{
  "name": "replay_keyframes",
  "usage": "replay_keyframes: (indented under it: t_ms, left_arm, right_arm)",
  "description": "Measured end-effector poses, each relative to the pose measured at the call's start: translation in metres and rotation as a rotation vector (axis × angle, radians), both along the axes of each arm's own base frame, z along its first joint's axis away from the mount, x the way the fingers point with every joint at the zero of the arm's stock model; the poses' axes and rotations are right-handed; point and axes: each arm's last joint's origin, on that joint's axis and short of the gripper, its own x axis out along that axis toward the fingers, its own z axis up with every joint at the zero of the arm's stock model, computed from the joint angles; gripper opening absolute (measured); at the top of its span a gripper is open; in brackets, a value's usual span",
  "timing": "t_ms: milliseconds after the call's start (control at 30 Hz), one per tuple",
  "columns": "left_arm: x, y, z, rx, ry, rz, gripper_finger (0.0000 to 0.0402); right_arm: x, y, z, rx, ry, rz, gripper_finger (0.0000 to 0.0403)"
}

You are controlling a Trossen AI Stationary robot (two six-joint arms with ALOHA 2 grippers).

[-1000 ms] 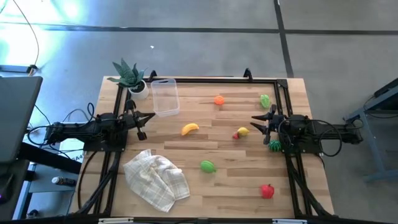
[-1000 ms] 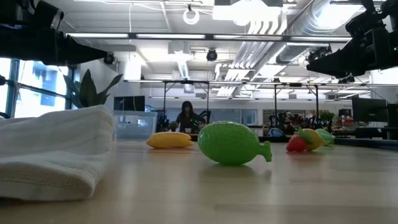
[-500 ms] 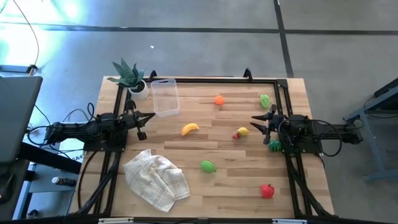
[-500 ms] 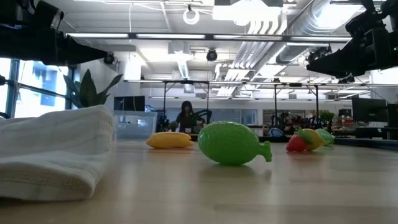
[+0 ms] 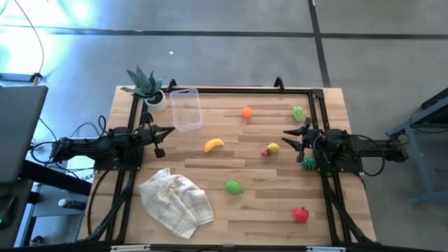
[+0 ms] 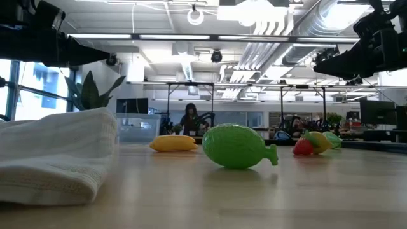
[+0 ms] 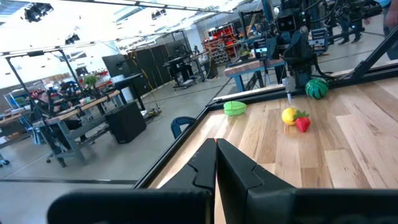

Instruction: Pick and placing Produce into tupperware

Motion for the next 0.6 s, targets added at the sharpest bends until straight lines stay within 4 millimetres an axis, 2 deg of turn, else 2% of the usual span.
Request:
replay_keyframes:
  t_ms: [500,600]
  left_arm:
    - [0.0000,0.0000,0.0001,0.000,-0.001,0.000,0.0003]
    - [-0.0001,-0.0001,0.0013,-0.061,-0.045,-0.005,0.0003]
  right_arm:
    - [0.0000,0.0000,0.0000,0.000,0.000,0.000,0.0126]
    - [0.0000,0.0000,0.0001,0.000,0.000,0.000,0.0126]
